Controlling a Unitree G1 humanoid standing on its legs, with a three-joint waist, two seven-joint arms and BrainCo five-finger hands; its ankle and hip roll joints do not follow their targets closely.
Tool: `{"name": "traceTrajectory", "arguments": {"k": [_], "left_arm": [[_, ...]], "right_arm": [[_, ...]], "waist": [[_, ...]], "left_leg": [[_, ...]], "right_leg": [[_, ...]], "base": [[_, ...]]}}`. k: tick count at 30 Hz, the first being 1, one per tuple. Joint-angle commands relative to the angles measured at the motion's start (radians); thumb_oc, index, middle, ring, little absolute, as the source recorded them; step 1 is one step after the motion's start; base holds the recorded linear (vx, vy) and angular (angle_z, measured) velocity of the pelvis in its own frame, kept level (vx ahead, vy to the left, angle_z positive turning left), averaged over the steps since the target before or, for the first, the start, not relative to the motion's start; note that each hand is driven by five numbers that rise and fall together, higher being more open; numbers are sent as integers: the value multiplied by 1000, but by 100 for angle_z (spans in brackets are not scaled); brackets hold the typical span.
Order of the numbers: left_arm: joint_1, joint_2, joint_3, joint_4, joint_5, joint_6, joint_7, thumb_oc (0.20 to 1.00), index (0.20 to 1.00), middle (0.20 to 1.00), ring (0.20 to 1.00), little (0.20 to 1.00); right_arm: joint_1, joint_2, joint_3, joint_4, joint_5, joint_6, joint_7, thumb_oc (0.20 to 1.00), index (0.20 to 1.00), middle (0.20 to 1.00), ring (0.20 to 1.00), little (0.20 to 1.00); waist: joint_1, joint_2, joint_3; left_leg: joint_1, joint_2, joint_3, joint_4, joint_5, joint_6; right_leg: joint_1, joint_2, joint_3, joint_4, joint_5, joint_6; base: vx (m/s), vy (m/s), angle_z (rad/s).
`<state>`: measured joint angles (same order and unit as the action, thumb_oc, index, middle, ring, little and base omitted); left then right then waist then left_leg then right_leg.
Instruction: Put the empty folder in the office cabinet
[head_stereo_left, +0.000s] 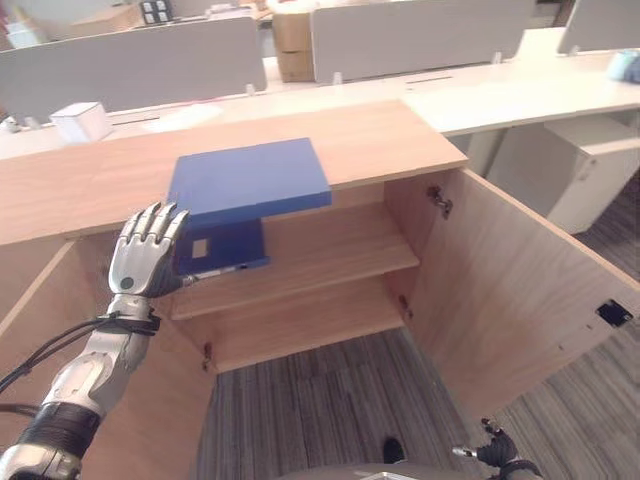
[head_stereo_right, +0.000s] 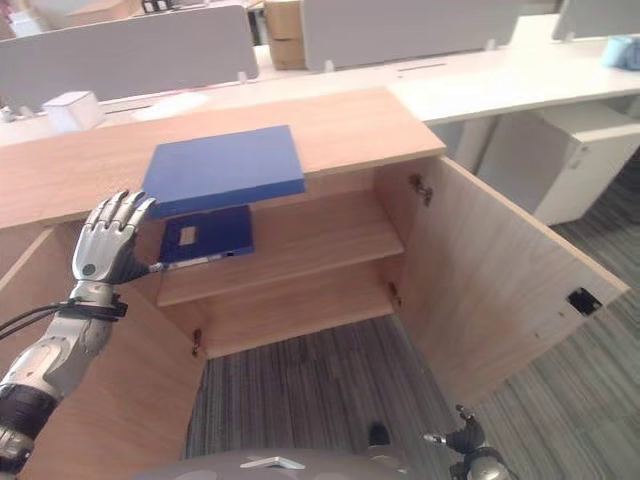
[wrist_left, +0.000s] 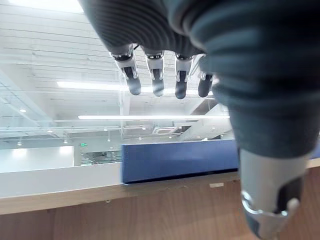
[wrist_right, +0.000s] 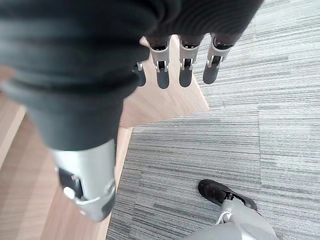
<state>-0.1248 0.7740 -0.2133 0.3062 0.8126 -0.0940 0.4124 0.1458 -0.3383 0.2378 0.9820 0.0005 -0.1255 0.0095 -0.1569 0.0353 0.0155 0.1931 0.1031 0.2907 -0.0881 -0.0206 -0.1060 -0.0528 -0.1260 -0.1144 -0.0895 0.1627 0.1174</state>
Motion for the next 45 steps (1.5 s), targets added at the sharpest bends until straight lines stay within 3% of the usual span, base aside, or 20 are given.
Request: {"name": "traceTrajectory", "arguments": {"k": [1, 15, 26, 27, 36, 45], "left_arm": [[-107, 48, 6, 80, 17, 19, 47, 1000, 1000, 1000, 1000, 1000], [-240, 70, -89, 313, 33, 92, 83, 1000, 1000, 1000, 1000, 1000], [-265, 109, -83, 324, 48, 115, 89, 1000, 1000, 1000, 1000, 1000], [-306, 148, -89, 367, 50, 139, 101, 1000, 1000, 1000, 1000, 1000], [-311, 160, -67, 347, 55, 157, 127, 1000, 1000, 1000, 1000, 1000], [-378, 174, -121, 423, 43, 166, 116, 1000, 1000, 1000, 1000, 1000]], "right_arm": [[-57, -28, 37, -16, 11, -38, -31, 1000, 1000, 1000, 1000, 1000], [-25, -26, 29, 3, 39, -59, -49, 1000, 1000, 1000, 1000, 1000], [-10, -26, 19, -1, 49, -61, -50, 1000, 1000, 1000, 1000, 1000], [3, -35, 23, -8, 49, -62, -47, 1000, 1000, 1000, 1000, 1000], [-15, -20, 31, 21, 54, -57, -47, 1000, 1000, 1000, 1000, 1000], [-12, -36, 35, 5, 55, -58, -44, 1000, 1000, 1000, 1000, 1000]], "waist": [[-5, -14, 3], [-54, -17, -6], [-61, -24, -6], [-78, -30, -8], [-74, -43, -6], [-86, -43, -3]], "left_leg": [[59, 45, -34, 1, -87, -29], [81, 49, 16, 1, -96, -37], [83, 47, 27, 1, -101, -37], [88, 43, 39, 1, -106, -36], [107, 35, 60, 1, -117, -31], [111, 31, 68, 1, -120, -31]], "right_leg": [[-48, -84, 30, 29, 44, 91], [-67, -52, 84, 29, 51, 95], [-78, -47, 97, 31, 56, 99], [-84, -44, 107, 33, 62, 103], [-95, -38, 135, 37, 71, 111], [-104, -37, 144, 41, 75, 114]], "base": [[21, -6, -9], [34, -5, -14], [16, 6, -6], [53, 21, 0], [34, 13, -10], [10, 7, -3]]}}
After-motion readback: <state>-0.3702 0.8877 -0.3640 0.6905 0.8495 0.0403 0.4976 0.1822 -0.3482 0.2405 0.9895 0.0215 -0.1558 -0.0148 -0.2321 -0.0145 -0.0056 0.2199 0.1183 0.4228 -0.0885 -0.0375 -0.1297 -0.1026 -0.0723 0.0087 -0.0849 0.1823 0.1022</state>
